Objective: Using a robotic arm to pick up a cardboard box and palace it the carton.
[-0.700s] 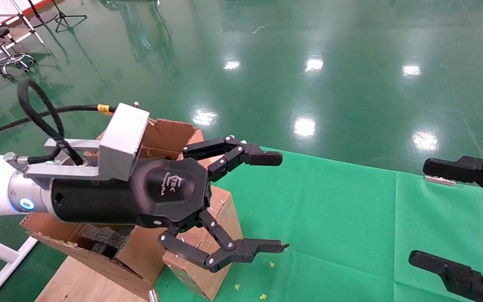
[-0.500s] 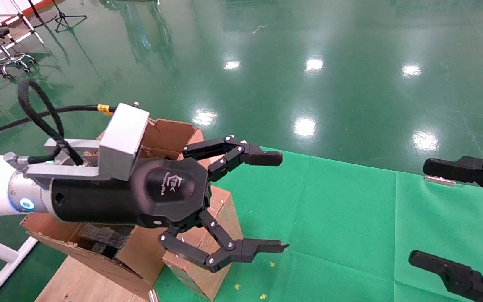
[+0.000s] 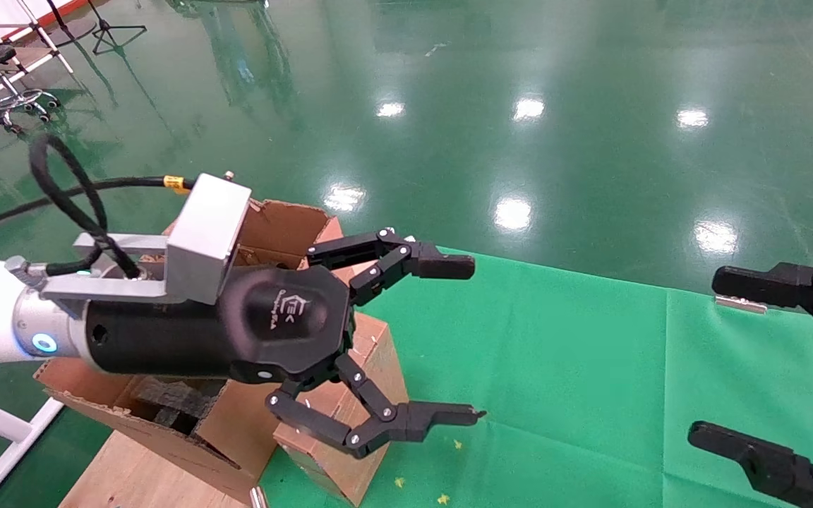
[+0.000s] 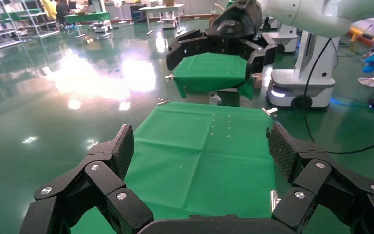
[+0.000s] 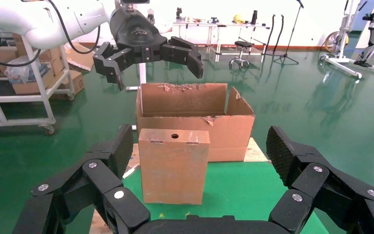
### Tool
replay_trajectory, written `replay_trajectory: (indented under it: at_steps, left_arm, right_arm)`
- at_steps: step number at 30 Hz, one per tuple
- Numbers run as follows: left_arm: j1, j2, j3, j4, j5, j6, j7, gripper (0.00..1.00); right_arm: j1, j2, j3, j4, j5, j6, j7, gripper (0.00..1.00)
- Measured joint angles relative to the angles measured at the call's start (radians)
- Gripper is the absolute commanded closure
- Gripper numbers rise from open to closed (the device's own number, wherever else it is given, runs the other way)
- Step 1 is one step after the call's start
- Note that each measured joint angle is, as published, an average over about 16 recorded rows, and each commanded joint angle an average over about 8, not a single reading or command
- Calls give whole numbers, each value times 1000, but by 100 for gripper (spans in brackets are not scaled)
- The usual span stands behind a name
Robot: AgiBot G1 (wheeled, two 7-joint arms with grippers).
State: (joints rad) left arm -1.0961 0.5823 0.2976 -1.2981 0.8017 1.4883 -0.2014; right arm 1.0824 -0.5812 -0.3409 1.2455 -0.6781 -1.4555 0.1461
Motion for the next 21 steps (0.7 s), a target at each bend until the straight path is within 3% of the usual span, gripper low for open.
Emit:
replay_trajectory:
  at_steps: [2, 11, 21]
  left_arm:
    - [-16, -12, 11, -8, 41, -4, -11, 0]
    - [-122, -51, 74, -42, 260, -16, -73, 0]
    - [-221, -36, 131, -41, 418, -12, -167, 0]
  right_arm:
    - [0, 0, 0, 0, 0, 0, 0, 99]
    - [0, 0, 0, 0, 0, 0, 0, 100]
    - [0, 0, 0, 0, 0, 0, 0, 100]
